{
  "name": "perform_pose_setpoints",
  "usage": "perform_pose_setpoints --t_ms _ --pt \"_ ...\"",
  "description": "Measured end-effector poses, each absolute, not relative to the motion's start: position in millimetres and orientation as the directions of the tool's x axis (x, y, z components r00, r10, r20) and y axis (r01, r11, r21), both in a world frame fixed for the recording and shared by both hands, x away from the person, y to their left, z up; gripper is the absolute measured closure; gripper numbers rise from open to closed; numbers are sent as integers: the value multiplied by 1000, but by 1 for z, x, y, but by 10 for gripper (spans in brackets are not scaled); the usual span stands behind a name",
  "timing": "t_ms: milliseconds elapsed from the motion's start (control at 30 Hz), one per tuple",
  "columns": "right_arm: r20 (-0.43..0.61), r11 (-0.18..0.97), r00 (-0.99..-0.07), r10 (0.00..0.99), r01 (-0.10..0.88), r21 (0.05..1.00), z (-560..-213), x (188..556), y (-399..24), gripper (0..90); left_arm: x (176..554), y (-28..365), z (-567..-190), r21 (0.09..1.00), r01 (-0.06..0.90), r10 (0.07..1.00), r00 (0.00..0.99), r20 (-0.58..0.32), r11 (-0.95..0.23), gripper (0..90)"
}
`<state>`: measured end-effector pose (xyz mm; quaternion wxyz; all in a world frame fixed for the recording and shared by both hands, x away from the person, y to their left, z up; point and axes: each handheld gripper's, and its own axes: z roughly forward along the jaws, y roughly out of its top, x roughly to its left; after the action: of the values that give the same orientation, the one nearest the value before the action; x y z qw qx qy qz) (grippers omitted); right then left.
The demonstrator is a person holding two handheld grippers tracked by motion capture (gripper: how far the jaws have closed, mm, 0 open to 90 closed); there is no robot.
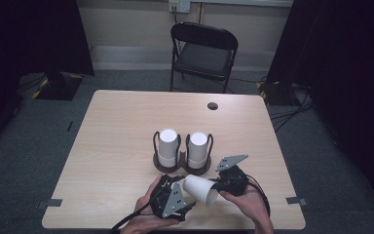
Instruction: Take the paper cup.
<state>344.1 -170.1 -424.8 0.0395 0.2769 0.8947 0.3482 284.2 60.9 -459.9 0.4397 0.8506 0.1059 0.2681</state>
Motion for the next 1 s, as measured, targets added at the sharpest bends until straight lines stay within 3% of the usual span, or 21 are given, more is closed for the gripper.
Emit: perform_pose_setpoints --t_ms 533,1000 --pt "166 654 -844 509 505 564 -422 355 -154 873 282 44 -465 743 -124 356 818 452 -657 153" --pt "201 618 -832 517 525 585 -420 358 -148 886 281 31 -460 744 -149 362 801 477 -651 190"
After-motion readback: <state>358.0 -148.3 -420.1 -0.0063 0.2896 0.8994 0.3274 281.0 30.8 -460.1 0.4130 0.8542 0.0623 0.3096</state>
